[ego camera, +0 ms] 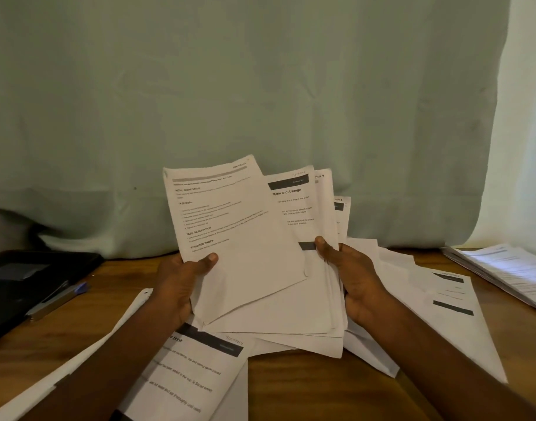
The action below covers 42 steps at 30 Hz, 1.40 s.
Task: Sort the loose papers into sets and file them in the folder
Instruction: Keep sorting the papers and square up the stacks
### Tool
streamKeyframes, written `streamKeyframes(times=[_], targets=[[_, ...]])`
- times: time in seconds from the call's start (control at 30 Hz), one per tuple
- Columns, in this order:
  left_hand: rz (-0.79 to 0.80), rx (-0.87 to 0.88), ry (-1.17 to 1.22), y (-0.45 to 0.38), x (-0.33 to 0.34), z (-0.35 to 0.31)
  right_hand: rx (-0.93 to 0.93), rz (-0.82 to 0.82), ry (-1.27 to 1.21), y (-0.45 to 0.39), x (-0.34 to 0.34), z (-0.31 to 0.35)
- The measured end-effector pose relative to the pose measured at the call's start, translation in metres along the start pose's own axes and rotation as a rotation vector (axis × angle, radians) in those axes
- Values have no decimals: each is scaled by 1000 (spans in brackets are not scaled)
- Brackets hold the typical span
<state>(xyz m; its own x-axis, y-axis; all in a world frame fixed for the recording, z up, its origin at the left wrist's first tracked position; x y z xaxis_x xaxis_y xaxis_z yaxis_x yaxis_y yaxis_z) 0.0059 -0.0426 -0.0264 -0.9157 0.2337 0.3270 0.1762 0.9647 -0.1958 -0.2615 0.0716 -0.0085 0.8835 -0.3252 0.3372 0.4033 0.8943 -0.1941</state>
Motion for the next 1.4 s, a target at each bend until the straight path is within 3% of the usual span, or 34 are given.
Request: streamKeyframes(times=[0.73, 0.97, 1.1, 1.3, 1.4], targets=[[-46, -80, 33, -5, -7, 6, 173, 84, -184, -3, 0, -11], [-20, -77, 32, -6, -6, 7, -45, 71, 173, 4, 8, 3], [34, -52, 25, -1, 1, 4, -98, 86, 235, 9, 10, 3], [255, -101, -62, 9, 16, -1, -85, 58, 252, 10, 9, 4], [182, -81, -172, 9, 17, 1, -95, 66, 213, 10, 11, 6]])
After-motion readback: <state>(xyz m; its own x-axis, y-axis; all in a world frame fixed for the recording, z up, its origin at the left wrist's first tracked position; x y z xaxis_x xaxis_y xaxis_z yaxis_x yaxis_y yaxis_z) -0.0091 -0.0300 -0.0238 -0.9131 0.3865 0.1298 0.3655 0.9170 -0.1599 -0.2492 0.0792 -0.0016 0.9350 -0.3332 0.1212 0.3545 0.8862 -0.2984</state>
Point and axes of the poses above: each hand's wrist, its own y-axis away from the middle knuckle, its own x-axis out of the palm, z = x × y, the point moved 3 cm from there along -y, towards the middle knuckle, and after that the axes turned 5 degrees about z, right-handed, at the moved point
